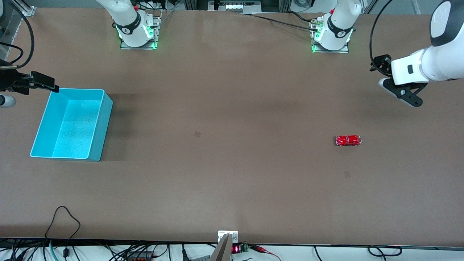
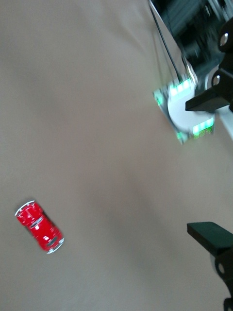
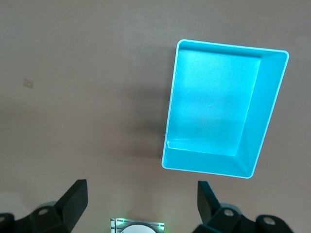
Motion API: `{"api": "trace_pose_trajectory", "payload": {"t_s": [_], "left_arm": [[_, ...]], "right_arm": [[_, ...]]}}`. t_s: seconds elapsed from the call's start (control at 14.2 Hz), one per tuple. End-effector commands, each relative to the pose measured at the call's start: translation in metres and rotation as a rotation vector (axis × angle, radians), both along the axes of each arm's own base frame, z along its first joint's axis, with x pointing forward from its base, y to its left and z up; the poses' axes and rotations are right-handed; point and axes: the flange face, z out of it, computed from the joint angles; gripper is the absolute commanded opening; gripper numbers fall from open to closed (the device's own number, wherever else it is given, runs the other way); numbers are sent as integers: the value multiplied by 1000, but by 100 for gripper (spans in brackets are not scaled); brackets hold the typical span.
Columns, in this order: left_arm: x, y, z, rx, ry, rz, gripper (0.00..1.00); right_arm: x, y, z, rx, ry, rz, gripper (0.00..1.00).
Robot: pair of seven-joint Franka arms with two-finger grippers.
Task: Wind red beetle toy and store in blue box
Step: 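Move the left gripper down over the red toy car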
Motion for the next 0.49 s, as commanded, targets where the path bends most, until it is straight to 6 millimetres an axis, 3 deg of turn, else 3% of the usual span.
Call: {"api": "trace_pose_trajectory", "payload": {"t_s": [0.0,0.14,0.42], "left_arm": [[0,8,-26,-15,-56,-191,100],[9,13,-56,-50,-140,-315,100],[52,13,-142,-81,-234,-615,100]], "right_arm": [[1,3,1,16,-3,-12,100],[1,0,1,17,-3,-14,100],[1,2,1,16,-3,-14,100]]}}
